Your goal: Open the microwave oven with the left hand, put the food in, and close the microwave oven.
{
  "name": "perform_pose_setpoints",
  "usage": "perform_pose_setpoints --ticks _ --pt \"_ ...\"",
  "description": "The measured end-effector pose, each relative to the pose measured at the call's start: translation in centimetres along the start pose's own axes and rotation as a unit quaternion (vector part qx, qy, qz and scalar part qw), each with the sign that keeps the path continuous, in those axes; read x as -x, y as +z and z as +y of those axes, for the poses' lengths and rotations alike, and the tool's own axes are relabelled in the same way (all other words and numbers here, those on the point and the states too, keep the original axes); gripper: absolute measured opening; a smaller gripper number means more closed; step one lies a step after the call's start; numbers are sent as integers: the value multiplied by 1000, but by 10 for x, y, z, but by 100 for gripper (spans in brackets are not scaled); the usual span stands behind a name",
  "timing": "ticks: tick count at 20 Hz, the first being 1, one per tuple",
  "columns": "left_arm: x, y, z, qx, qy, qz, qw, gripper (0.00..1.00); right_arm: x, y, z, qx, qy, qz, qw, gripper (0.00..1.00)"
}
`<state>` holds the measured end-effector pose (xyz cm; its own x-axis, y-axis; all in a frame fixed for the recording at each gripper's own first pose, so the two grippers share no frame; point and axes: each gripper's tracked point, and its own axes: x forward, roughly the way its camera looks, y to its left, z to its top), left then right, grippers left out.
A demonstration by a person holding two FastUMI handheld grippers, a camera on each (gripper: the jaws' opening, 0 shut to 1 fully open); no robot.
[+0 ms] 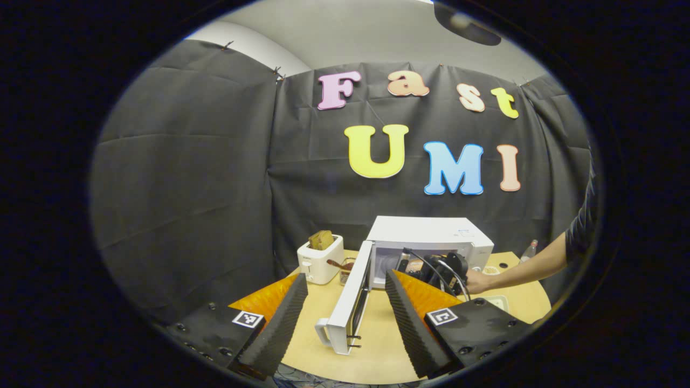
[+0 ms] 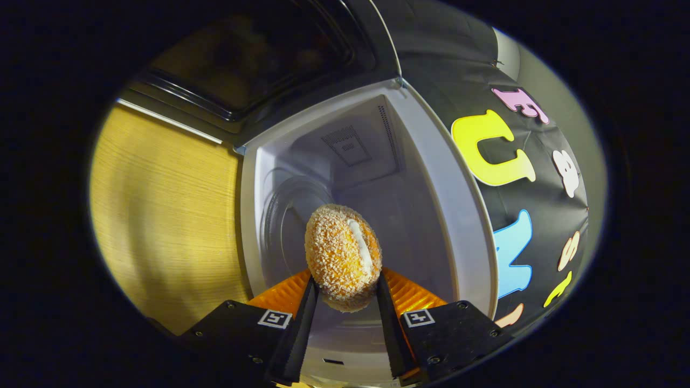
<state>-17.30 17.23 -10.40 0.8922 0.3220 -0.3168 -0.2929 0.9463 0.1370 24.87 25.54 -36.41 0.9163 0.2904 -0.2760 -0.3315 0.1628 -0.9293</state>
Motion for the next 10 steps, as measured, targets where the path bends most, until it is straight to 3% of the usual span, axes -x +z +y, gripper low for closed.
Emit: perform_pose_setpoints --ticks 4,5,6,7,10 --pt "-13 -4 -3 -8 -14 8 1000 94 -27 -8 10 -2 16 39 999 61" --pt "-15 -3 -4 -11 -19 6 1000 94 -29 -11 9 -15 12 45 999 72" --pt "-17 -1 -4 -14 -25 5 1000 94 -24 -7 5 -26 8 42 999 91" --pt "-18 -2 -2 -15 -31 5 999 94 -23 -8 8 -39 17 39 998 98" --pt "-25 3 6 -12 -47 -4 999 95 0 -12 10 -58 29 48 997 97"
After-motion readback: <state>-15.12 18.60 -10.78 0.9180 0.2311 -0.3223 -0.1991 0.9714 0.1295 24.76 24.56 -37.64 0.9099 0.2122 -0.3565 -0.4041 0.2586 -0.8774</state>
